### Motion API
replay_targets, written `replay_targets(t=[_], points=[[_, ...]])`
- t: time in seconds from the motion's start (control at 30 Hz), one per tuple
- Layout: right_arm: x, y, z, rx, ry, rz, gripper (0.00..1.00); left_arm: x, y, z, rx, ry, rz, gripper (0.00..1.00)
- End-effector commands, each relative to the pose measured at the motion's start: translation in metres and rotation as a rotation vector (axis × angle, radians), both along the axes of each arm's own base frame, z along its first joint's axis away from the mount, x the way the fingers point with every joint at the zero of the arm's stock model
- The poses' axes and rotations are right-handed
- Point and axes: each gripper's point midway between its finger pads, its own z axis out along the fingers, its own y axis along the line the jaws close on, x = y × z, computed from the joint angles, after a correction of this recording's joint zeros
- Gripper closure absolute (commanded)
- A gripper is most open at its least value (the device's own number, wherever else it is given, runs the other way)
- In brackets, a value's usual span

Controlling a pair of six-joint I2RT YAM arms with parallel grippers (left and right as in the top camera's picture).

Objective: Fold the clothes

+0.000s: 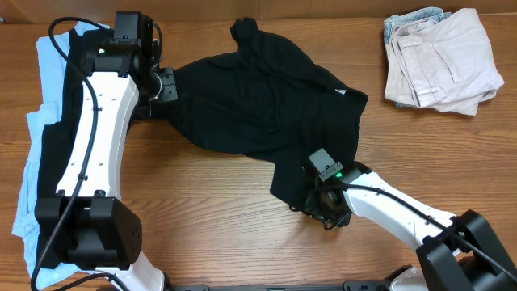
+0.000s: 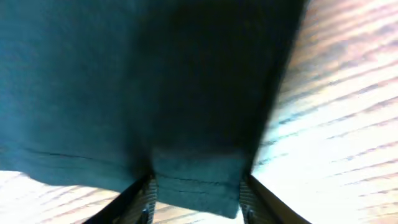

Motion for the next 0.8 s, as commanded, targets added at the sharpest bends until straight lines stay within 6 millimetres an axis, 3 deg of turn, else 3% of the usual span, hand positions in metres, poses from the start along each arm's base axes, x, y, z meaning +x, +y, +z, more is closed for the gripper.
replay_targets(t=[0.0,0.07,0.1,0.17,0.2,0.3,0.4,0.47,0.57,0.67,0.77], points=[[-0.017,-0.009,-0.012,-0.021,0.043,-0.021,0.59,0.003,-0.001,0.014,0.011,-0.038,-0.021,0.96],[-0.023,-0.013,-0.017,-0.029,0.055,-0.035,0.62,0.003,-0.001,0.014,0.011,-0.036,-0.021,0.96],[-0.026,-0.014,-0.018,-0.034,0.061,-0.051,0.68,0.002,-0.001,0.014,0.011,-0.036,-0.021,0.96],[-0.026,-0.014,-0.018,-0.034,0.06,-0.051,0.91,0.002,-0.001,0.014,0.011,-0.033,-0.021,0.96],[-0.024,-0.013,-0.018,-0.03,0.055,-0.051,0.96,0.001,-0.001,0.013,0.011,-0.028,-0.021,0.96],[-0.013,-0.011,-0.011,-0.018,0.031,-0.064,0.96,0.0,-0.001,0.013,0.011,-0.024,-0.022,0.96],[0.016,-0.011,0.015,-0.016,-0.035,-0.065,0.96,0.002,-0.003,0.026,0.005,-0.045,-0.032,0.96],[0.045,-0.019,0.05,-0.031,-0.121,-0.064,0.96,0.001,-0.003,0.044,0.005,-0.065,-0.033,0.96],[0.091,-0.037,0.126,-0.04,-0.295,-0.065,0.96,-0.001,-0.003,0.084,0.011,-0.121,-0.049,0.96],[0.127,-0.06,0.214,-0.012,-0.493,-0.077,0.96,-0.007,-0.001,0.128,0.017,-0.195,-0.05,0.96],[0.144,-0.094,0.307,-0.007,-0.695,-0.121,0.96,-0.014,-0.001,0.168,0.034,-0.283,-0.081,0.96]])
